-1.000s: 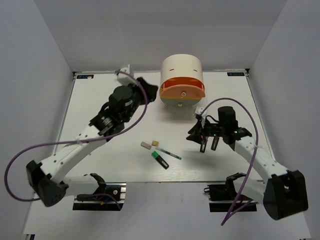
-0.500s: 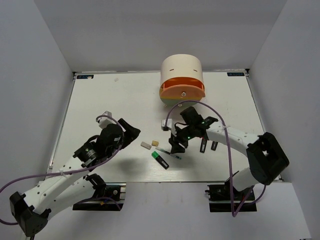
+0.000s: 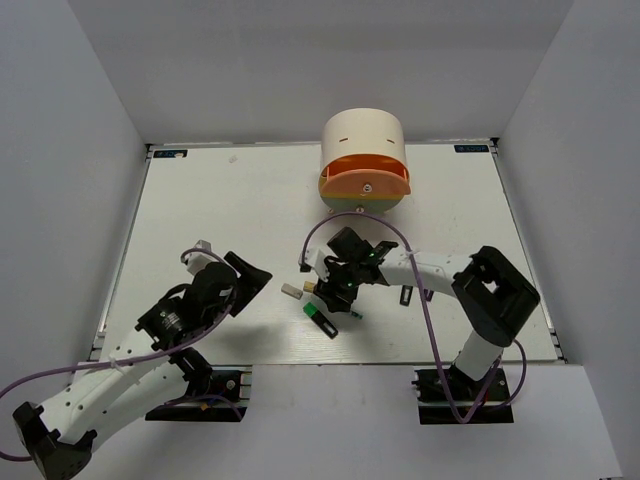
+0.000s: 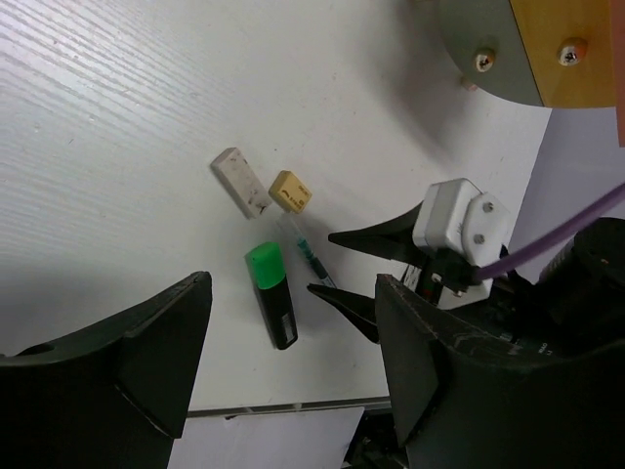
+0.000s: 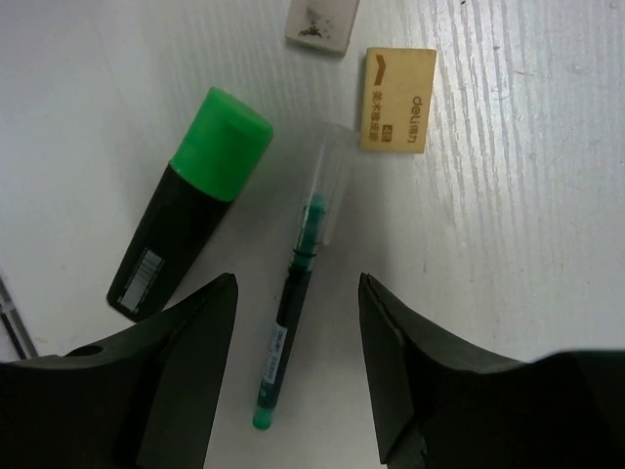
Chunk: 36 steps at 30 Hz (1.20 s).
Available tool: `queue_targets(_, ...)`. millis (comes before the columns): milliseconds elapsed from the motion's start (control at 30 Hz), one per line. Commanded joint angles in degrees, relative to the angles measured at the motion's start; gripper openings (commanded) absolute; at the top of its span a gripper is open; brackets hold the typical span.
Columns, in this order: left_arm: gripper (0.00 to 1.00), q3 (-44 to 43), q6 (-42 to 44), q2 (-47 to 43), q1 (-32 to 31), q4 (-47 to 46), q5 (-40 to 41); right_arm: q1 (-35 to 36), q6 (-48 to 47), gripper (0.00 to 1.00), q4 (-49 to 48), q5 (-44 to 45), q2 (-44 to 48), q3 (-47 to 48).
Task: Sort the stationery into containers
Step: Pick up the pen from the center of the board, then place the pen in the drawer.
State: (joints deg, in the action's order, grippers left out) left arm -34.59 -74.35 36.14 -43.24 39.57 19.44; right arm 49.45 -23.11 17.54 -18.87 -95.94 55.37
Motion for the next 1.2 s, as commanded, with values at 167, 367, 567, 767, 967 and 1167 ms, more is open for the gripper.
queue_targets(167,0.78,0.7,-2.8,-2.7,0.1,4.2,-0.1,3.0,3.3,0.54,-3.7,10.4,-2.8,2.5)
queue_targets(367,0.78,1.8,-3.4,-3.7,0.1,4.2,-0.1,3.5,3.2,0.3,-2.5,12.0,-2.8,1.1)
queue_targets(567,0.78,2.9,-3.4,-2.1,0.1,1.5,-0.6,2.7,0.2,0.06,0.5,7.5,4.0,-1.1)
queue_targets(767,0.78,4.1,-3.4,2.2,0.1,-3.4,-3.0,0.0,-5.2,0.0,4.9,-1.2,14.4,5.8)
queue_targets(967,0.78,4.6,-3.4,5.3,0.1,-6.3,-4.2,-4.1,-6.9,0.0,0.0,-6.1,22.0,13.8)
queue_targets(1167,0.78,5.8,-3.4,5.8,0.1,-8.6,-5.3,-8.7,-6.9,0.0,-11.6,-7.3,21.3,19.6)
